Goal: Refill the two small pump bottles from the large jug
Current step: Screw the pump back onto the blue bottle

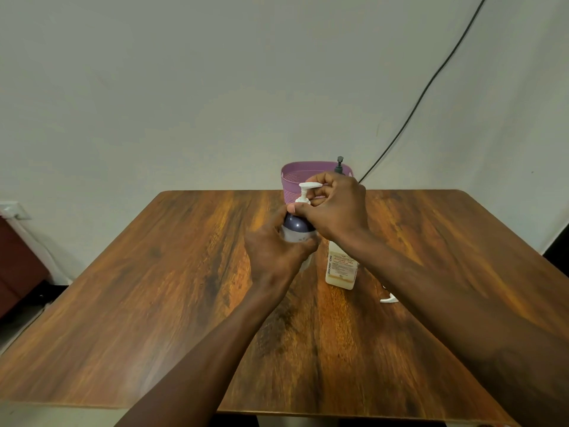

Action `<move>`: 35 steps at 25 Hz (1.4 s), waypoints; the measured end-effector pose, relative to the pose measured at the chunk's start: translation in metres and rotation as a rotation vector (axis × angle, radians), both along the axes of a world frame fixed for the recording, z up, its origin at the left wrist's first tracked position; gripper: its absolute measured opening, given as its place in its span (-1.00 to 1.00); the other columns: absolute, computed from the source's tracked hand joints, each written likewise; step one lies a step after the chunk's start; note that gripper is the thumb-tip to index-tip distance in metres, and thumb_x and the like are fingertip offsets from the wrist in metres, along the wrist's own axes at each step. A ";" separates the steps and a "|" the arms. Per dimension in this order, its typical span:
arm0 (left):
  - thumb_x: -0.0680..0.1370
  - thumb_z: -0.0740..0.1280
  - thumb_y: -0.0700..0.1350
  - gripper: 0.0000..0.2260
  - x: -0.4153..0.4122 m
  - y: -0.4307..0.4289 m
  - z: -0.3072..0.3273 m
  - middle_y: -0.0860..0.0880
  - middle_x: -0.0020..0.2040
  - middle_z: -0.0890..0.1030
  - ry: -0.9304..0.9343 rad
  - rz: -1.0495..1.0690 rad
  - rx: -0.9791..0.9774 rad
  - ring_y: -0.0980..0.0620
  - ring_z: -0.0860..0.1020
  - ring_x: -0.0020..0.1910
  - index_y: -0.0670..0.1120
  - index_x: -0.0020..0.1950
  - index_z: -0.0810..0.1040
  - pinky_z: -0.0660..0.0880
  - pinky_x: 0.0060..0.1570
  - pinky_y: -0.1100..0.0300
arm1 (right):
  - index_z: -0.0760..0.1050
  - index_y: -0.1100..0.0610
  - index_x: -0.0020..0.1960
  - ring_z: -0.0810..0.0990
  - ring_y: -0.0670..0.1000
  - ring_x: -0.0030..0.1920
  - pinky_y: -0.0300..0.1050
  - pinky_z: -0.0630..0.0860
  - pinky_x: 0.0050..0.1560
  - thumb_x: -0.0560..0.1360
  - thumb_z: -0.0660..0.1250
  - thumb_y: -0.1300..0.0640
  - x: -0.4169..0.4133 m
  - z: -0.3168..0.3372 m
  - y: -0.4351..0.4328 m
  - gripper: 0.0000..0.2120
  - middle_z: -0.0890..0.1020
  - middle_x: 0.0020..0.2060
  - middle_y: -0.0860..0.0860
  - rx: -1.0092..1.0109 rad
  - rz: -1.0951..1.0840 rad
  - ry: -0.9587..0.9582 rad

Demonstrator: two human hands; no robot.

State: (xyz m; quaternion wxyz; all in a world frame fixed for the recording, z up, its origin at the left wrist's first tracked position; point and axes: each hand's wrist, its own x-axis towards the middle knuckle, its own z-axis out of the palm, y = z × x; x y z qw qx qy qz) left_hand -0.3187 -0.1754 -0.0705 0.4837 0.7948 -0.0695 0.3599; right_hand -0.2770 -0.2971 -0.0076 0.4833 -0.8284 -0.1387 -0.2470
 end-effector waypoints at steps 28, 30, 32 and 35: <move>0.22 0.64 0.17 -0.32 0.323 0.015 0.040 0.09 0.12 0.64 0.119 0.076 0.085 0.17 0.56 -0.06 0.00 0.28 0.58 0.36 -0.10 0.54 | 0.72 0.09 0.10 0.68 -0.05 -0.11 -0.13 0.64 0.01 0.37 0.61 0.01 0.305 0.037 0.004 -0.66 0.75 -0.04 0.00 -0.260 -0.042 -0.014; 0.23 0.64 0.18 -0.37 0.352 0.018 0.030 0.10 0.06 0.65 0.193 0.039 0.159 0.14 0.58 -0.06 0.00 0.24 0.61 0.39 -0.14 0.50 | 0.73 0.07 0.05 0.69 -0.03 -0.13 -0.12 0.64 -0.03 0.36 0.60 0.00 0.329 0.018 0.004 -0.70 0.76 -0.08 0.00 -0.306 -0.063 -0.002; 0.23 0.65 0.13 -0.43 0.376 0.022 0.022 0.05 0.02 0.70 0.244 0.020 0.201 0.10 0.64 -0.06 -0.02 0.18 0.68 0.49 -0.15 0.41 | 0.74 0.06 0.02 0.70 -0.01 -0.14 -0.13 0.63 -0.07 0.34 0.61 -0.02 0.348 -0.004 0.005 -0.70 0.76 -0.12 -0.01 -0.341 -0.062 0.026; 0.23 0.67 0.01 -0.54 0.402 0.025 0.016 -0.02 -0.07 0.73 0.334 -0.023 0.273 0.06 0.66 -0.13 -0.04 0.09 0.74 0.61 -0.12 0.23 | 0.74 0.03 0.04 0.69 -0.02 -0.13 -0.13 0.62 -0.08 0.35 0.60 -0.04 0.369 -0.032 0.005 -0.70 0.76 -0.11 -0.01 -0.313 -0.081 0.044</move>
